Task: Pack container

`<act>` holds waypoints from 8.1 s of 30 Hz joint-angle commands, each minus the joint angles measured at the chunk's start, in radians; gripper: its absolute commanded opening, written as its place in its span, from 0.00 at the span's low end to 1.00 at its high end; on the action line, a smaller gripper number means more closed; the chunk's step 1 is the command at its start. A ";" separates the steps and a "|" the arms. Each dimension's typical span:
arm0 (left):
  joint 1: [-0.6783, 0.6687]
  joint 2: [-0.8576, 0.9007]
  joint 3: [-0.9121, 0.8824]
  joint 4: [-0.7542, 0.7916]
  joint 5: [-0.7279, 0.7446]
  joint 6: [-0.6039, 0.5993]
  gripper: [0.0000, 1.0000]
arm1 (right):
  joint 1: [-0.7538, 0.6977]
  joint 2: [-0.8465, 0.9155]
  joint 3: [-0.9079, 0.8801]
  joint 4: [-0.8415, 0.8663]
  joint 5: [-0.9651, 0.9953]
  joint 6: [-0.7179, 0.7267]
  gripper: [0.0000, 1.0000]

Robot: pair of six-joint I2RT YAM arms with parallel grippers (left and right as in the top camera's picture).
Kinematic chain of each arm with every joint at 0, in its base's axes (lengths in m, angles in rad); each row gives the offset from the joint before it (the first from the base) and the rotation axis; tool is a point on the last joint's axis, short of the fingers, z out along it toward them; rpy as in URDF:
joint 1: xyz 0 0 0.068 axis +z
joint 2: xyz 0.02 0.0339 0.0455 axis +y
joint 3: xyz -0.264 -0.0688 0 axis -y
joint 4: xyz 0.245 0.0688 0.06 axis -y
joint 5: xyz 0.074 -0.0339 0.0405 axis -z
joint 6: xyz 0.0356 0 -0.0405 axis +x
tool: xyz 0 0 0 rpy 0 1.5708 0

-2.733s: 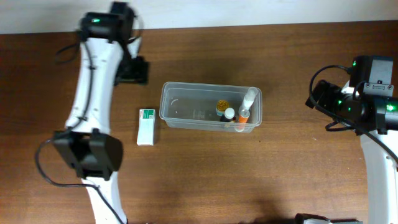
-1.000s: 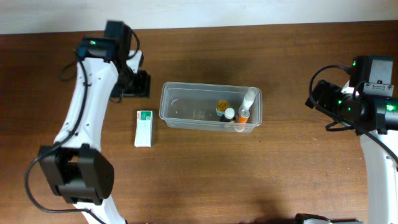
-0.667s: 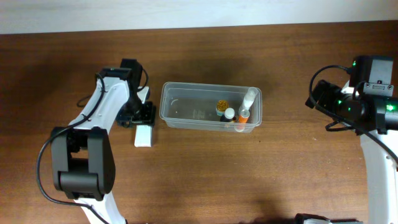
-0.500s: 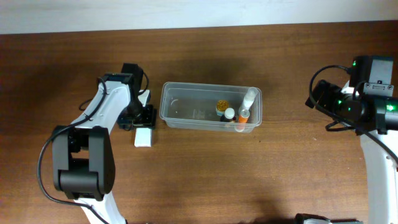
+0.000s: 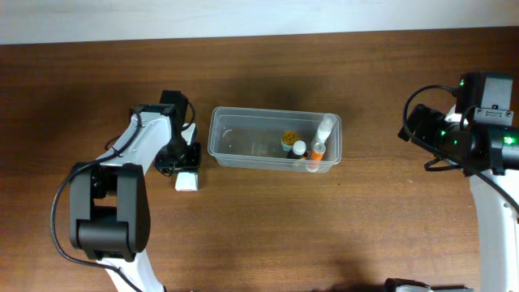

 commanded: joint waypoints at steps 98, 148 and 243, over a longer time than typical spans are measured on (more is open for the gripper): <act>0.230 -0.557 1.254 -0.675 -0.124 0.133 1.00 | -0.002 -0.028 0.006 0.001 0.002 0.005 0.98; 0.230 -0.557 1.254 -0.675 -0.124 0.134 1.00 | 0.102 -1.312 -1.277 0.495 -0.033 -0.190 0.98; 0.148 -1.984 -1.232 0.578 -0.003 0.054 1.00 | 0.102 -1.312 -1.277 0.495 -0.033 -0.190 0.98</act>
